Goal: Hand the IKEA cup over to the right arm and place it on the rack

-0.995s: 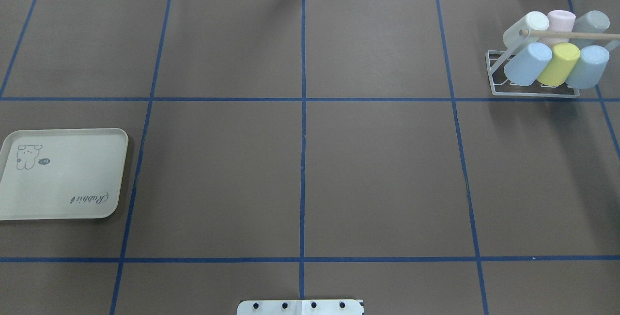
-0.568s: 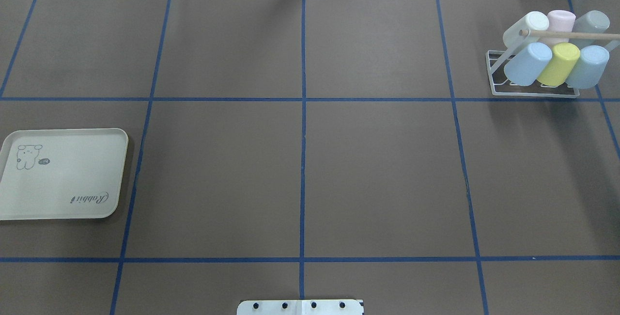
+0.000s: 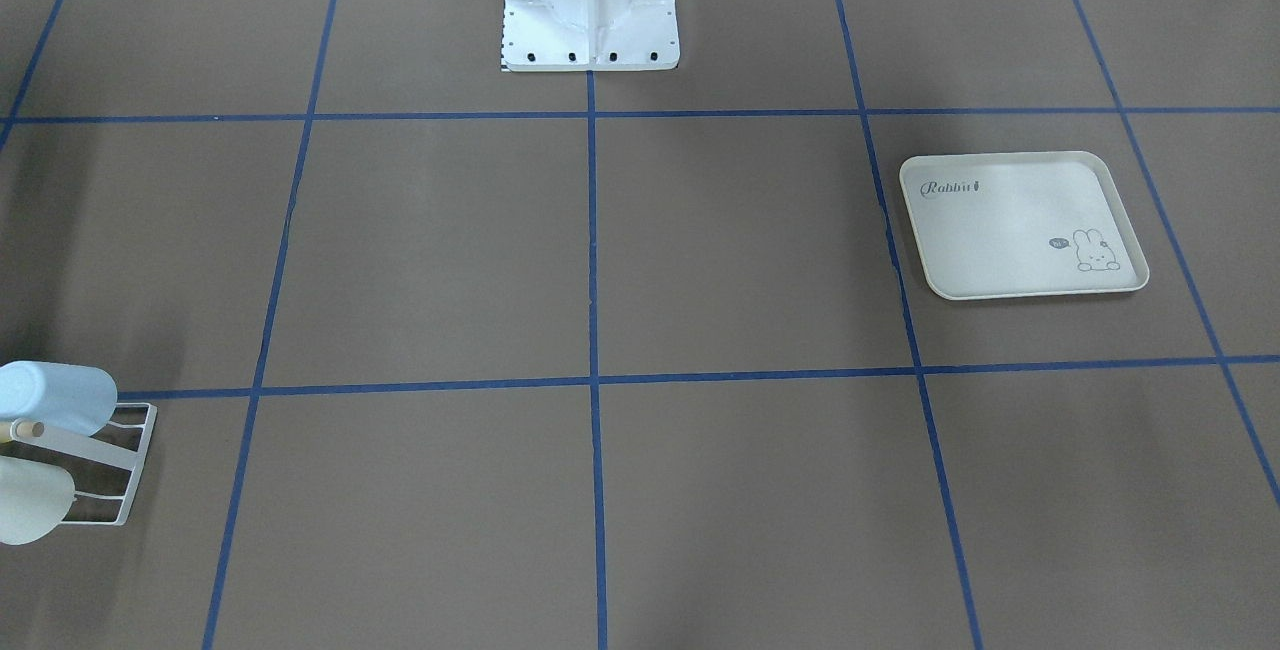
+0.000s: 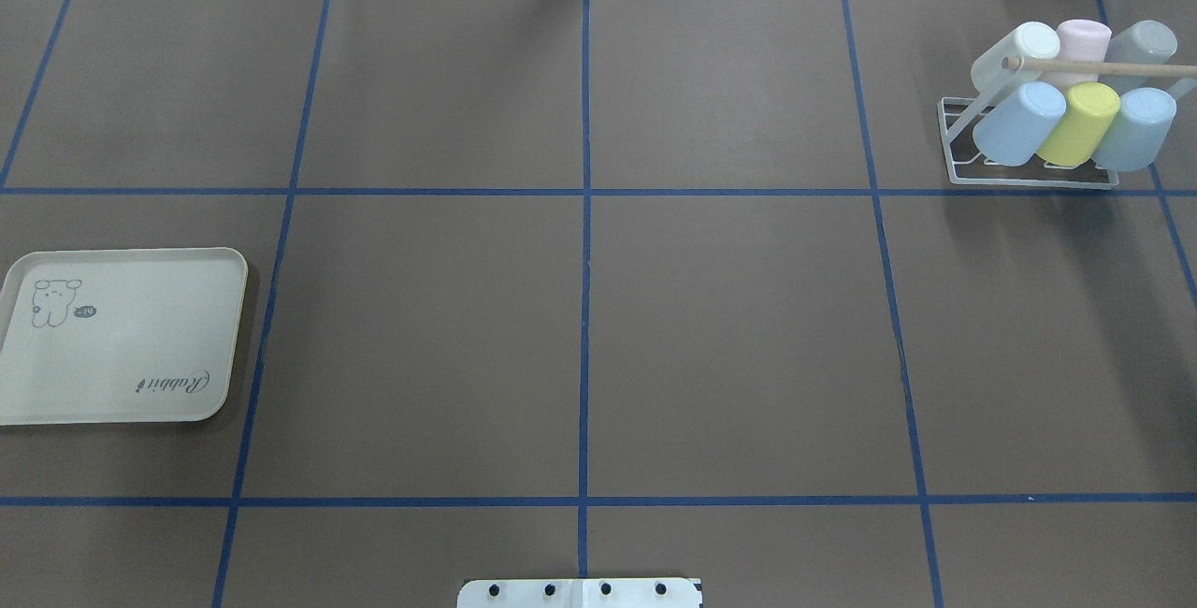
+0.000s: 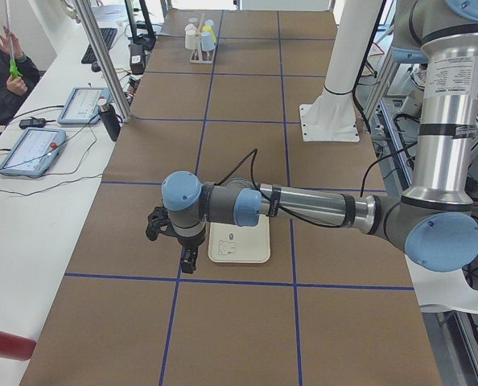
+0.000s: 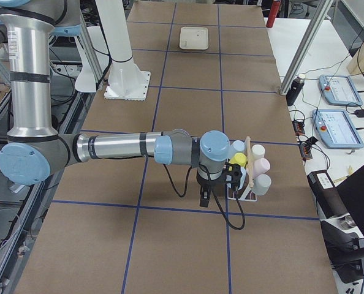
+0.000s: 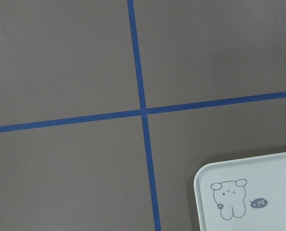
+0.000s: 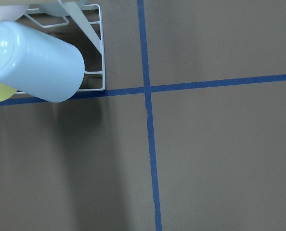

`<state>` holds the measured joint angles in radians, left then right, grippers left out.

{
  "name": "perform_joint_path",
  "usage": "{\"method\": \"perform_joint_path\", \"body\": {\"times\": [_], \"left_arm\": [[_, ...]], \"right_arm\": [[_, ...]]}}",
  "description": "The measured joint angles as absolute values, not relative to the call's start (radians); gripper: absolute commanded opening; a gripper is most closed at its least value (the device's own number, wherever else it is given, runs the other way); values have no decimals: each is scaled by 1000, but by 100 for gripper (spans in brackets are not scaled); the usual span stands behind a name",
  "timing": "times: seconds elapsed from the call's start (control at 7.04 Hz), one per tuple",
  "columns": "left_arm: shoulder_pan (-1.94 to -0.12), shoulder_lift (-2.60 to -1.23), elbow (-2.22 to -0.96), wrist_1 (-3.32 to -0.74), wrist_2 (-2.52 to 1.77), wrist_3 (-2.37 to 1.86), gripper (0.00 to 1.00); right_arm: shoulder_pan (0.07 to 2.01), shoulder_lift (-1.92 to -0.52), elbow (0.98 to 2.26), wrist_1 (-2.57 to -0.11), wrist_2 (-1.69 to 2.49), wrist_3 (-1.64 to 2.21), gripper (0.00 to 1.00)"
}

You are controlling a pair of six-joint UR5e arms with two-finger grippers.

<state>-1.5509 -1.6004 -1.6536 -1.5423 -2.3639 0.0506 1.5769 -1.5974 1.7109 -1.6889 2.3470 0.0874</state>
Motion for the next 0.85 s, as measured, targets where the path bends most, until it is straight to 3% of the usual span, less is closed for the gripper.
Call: {"method": "perform_joint_path", "body": {"times": [0.85], "left_arm": [[-1550, -1607, -1654, -1542, -2364, -10, 100]], "right_arm": [[1577, -1596, 1712, -1689, 2347, 87, 100]]}}
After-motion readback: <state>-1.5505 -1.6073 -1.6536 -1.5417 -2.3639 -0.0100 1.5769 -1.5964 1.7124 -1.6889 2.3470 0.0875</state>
